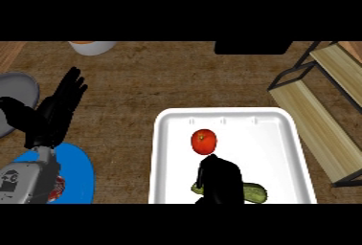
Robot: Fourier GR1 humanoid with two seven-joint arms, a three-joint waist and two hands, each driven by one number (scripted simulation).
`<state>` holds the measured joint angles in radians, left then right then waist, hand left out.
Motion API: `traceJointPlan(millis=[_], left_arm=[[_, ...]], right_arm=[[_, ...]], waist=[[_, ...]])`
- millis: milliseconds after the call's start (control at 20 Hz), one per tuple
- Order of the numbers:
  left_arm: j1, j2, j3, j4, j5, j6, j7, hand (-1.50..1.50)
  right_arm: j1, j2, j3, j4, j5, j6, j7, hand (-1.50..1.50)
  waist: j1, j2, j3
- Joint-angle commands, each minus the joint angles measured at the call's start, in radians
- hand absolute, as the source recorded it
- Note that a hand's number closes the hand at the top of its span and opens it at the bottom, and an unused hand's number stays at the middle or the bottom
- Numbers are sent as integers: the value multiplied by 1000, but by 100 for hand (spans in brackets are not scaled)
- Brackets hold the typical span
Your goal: Pick the squash from the tray and place it in the tiered shelf
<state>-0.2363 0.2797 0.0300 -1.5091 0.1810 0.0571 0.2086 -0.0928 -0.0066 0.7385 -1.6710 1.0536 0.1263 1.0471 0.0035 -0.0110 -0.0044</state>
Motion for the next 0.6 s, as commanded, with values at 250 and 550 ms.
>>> traceJointPlan(millis=[250,550], left_arm=[[-12,-25,-8,-23,-11,22,29,0],[8,8,26,4,-1,4,11,0]], right_arm=[[18,6,385,-233,20,-28,6,150],[-116,4,270,-365,76,-220,-12,150]], waist=[[-7,6,4],[-26,-5,4]])
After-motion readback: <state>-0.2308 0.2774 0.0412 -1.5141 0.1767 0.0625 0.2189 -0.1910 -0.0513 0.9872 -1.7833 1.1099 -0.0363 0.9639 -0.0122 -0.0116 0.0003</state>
